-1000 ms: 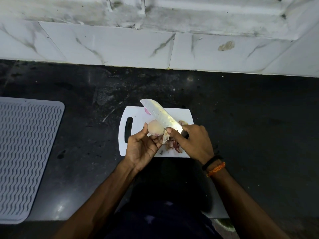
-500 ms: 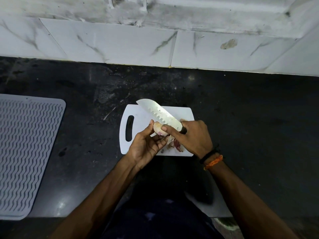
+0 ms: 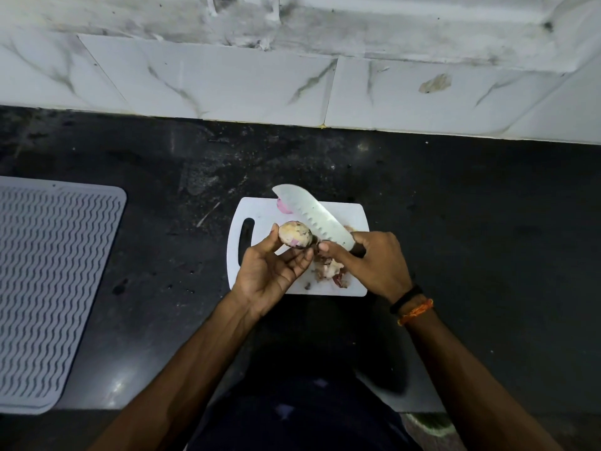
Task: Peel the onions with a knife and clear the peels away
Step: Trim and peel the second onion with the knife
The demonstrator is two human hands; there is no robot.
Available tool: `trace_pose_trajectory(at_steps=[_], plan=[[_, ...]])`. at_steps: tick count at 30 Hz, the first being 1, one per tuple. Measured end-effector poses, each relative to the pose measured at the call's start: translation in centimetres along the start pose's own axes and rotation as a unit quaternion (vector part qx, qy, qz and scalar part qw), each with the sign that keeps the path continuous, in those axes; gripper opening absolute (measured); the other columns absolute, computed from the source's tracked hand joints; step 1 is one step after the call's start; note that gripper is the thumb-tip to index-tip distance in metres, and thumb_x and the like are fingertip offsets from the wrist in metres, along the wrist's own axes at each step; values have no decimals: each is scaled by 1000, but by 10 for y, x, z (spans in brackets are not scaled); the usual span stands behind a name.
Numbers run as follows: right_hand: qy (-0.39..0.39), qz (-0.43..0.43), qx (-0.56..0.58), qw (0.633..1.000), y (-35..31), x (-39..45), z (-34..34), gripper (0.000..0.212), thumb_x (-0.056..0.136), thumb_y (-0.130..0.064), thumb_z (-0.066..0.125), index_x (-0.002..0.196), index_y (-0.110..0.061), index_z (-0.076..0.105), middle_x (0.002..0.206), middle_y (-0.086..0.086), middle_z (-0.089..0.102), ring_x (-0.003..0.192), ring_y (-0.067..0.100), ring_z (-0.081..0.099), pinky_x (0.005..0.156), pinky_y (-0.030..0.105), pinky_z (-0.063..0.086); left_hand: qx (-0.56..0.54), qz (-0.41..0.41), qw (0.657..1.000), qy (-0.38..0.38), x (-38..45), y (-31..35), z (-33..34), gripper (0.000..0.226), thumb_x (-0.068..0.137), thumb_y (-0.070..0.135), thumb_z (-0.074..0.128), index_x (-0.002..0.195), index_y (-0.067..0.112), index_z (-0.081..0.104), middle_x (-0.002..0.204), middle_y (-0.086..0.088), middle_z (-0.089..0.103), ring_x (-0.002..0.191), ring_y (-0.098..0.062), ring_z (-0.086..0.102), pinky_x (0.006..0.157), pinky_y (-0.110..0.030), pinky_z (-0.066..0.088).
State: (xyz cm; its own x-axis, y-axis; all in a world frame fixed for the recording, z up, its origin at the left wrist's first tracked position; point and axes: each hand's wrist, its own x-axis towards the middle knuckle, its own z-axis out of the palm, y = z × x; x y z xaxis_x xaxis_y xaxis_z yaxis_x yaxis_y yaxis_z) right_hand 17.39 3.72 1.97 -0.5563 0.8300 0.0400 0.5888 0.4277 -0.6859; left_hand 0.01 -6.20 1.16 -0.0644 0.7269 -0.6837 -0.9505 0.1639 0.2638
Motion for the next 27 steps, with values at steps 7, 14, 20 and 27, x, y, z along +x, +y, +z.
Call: trace_pose_trajectory(at_steps=[7,14,20,27], plan=[[-59,28,23,998,1,7,4,78,75,-84,50,96,-12,75,73,-5,72,64,8,66,58,41,55,10,-18,1000,-11,-1,-2,5,41,98,36,59,128,7,61,114,-24,67,92,-28,71,88,-33,59],[-40,41,16,998,-7,7,4,71,82,-77,50,74,-9,67,62,-2,65,58,13,63,53,39,51,-8,18,999,-45,3,-4,-3,44,94,19,65,134,4,57,143,-27,52,133,-38,53,100,-44,53],[-33,50,-9,998,-9,3,5,64,88,-70,49,69,-11,63,59,0,61,54,15,59,51,37,48,-6,31,998,-55,2,-5,2,35,94,17,59,122,-3,60,137,-28,57,129,-37,57,98,-45,55],[-17,36,3,999,-10,-3,9,47,94,-58,55,80,-16,68,64,-11,60,58,5,58,53,14,36,-33,19,997,-74,0,-10,1,35,94,16,59,121,-6,62,137,-29,57,119,-37,64,95,-42,57]])
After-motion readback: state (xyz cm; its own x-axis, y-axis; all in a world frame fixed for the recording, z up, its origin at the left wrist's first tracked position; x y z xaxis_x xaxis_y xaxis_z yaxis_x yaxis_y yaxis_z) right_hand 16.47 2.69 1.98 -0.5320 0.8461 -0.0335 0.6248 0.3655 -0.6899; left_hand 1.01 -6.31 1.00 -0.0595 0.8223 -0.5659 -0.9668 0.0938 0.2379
